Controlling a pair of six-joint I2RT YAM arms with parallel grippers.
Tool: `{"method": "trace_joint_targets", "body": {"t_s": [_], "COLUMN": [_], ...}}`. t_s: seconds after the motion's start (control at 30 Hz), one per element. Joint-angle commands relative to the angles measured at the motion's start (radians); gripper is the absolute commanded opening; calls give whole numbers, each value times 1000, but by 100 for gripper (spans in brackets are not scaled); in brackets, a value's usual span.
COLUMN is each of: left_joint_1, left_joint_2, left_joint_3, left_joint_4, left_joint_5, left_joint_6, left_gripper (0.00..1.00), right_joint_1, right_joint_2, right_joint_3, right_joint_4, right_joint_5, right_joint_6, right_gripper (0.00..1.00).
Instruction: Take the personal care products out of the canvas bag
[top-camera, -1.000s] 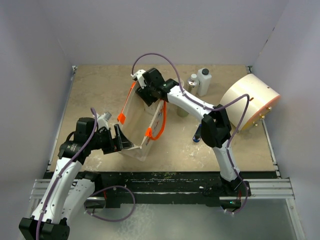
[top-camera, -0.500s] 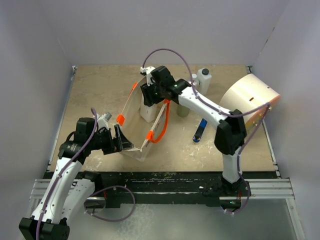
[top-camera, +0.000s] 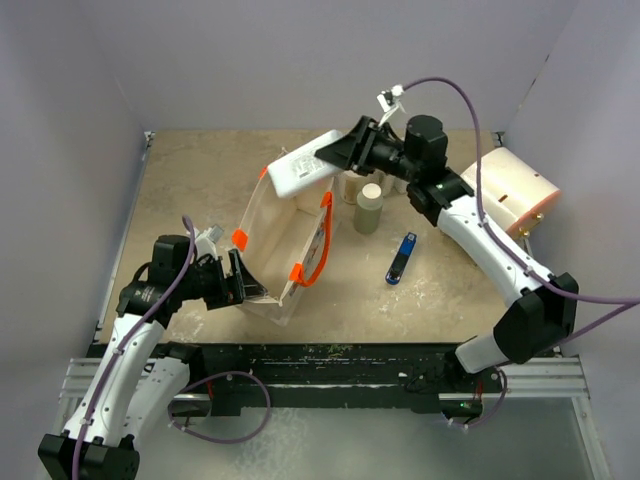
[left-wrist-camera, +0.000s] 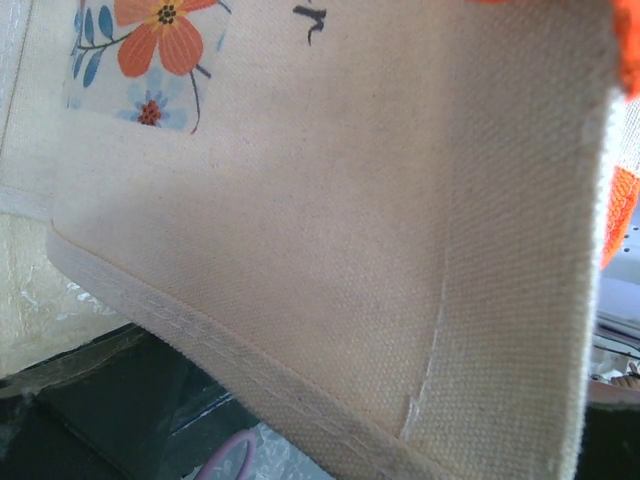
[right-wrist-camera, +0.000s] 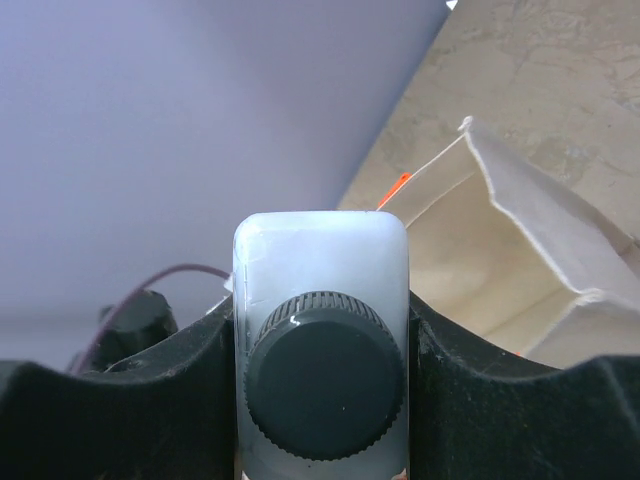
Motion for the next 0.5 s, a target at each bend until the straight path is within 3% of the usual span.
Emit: {"method": "trace_joint_targets", "body": {"t_s": [0.0, 0.3, 0.47], "left_joint_1": [9, 9, 9], "left_joint_2": [-2, 0, 0], "left_joint_3": [3, 3, 4], "left_joint_4": [15, 15, 15], "left_joint_5": [13, 17, 17], "left_joint_6": [25, 27, 27], "left_gripper": [91, 91, 91], "right_joint_1": [-103, -335, -362], "right_joint_2": [-93, -253, -334], "right_joint_3": [-64, -84, 11], "right_joint_4": [370, 154, -165], "right_joint_5": [-148, -98, 187], "right_joint_6": [299, 159, -164], "right_gripper": [0, 0, 0]}}
